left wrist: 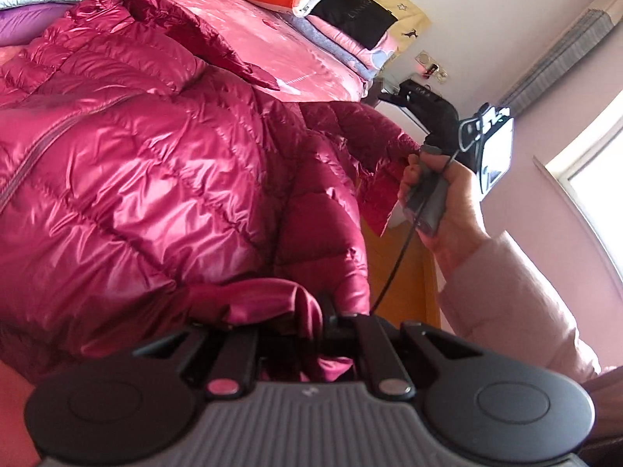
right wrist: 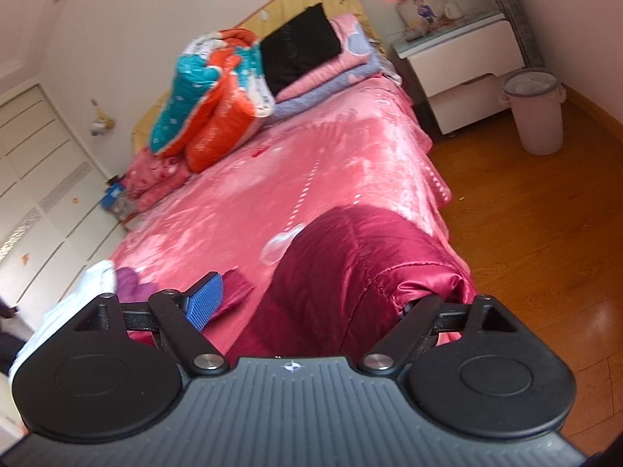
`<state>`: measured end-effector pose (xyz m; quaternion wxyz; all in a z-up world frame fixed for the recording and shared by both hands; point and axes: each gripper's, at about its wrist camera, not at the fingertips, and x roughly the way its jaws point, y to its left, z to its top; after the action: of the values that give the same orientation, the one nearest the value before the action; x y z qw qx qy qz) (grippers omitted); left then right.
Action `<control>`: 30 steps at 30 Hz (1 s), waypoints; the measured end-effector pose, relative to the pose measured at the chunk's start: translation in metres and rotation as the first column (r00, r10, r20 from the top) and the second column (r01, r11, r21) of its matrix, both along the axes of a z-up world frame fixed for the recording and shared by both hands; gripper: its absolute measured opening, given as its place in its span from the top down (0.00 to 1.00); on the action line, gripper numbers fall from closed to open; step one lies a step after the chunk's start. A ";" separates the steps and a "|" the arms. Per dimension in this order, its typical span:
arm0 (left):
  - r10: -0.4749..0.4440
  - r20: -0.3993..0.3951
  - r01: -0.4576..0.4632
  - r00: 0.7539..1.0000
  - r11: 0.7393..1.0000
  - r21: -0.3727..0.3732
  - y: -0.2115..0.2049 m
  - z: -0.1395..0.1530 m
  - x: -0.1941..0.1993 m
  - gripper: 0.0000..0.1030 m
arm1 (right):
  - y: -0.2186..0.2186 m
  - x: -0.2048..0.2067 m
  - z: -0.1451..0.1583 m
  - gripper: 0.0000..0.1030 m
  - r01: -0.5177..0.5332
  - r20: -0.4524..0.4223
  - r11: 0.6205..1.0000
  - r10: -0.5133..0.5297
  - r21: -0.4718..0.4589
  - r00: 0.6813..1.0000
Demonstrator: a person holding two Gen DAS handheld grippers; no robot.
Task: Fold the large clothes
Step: 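Lay the magenta jacket flat on the bed and open both grippers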
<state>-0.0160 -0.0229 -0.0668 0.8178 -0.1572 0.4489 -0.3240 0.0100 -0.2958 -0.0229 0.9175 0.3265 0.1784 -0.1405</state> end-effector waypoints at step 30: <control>0.200 0.148 -0.184 0.969 0.976 -0.115 0.063 0.051 -0.058 0.28 | 0.107 -0.056 0.016 0.00 -0.374 -0.093 0.926 0.369 -0.045 0.925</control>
<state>-0.0741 0.0399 -0.0159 0.8696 -0.2144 0.3481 -0.2770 -0.0458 -0.1886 -0.0067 0.9291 0.2520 0.2702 0.0169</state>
